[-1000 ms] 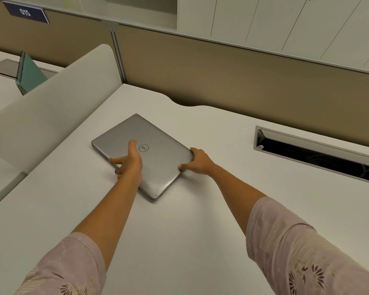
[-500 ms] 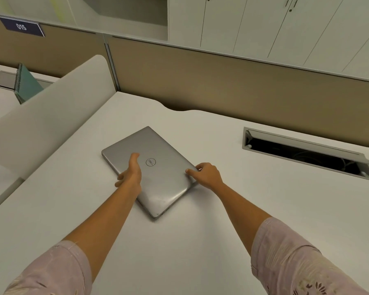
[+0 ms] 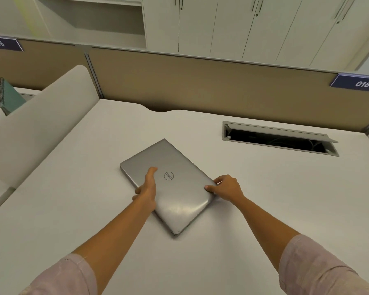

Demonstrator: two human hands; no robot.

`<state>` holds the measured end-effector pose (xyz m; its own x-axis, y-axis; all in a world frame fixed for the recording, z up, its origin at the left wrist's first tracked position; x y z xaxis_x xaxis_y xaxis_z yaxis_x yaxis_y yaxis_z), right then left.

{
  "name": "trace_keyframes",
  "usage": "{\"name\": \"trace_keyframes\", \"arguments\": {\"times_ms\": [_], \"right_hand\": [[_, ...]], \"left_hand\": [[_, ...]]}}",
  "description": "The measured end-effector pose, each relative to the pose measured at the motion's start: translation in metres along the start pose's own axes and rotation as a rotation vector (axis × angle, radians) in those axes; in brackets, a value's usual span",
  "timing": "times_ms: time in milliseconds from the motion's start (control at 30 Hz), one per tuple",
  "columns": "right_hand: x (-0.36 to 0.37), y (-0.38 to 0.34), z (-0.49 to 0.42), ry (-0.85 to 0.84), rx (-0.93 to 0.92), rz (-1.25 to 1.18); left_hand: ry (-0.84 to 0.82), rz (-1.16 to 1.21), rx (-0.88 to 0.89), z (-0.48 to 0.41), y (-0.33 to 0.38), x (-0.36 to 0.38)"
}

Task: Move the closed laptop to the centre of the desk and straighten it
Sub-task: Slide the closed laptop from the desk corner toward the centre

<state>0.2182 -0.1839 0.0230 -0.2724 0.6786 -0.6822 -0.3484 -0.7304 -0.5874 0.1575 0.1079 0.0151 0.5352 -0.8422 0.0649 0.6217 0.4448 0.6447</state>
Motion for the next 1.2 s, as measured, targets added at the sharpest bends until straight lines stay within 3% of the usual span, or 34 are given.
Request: {"name": "trace_keyframes", "arguments": {"times_ms": [133,500,767,1200], "right_hand": [[-0.011,0.029,0.022,0.019,0.055,-0.033],[-0.011,0.087,0.094,0.075,0.129,0.016],[0.003,0.103,0.125,-0.172,0.207,0.112],[0.011,0.102,0.126,-0.398,0.196,0.072]], "left_hand": [[0.036,-0.092,-0.067,0.016,-0.023,0.012],[0.051,-0.207,-0.017,0.041,-0.042,0.047],[-0.05,-0.375,0.007,0.036,-0.044,0.081],[-0.129,-0.564,0.17,0.03,-0.033,0.111]]}}
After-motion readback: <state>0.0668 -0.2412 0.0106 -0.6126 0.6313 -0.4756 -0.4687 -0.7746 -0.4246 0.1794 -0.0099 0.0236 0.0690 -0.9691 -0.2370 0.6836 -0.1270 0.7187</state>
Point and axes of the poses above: each hand's wrist, its own z-axis away from the middle knuckle, its own x-axis out of the palm, y = z × x, the point moved 9 cm from there along -z, towards the middle knuckle, and after that the axes turned 4 degrees about -y, right-handed, at the moved point
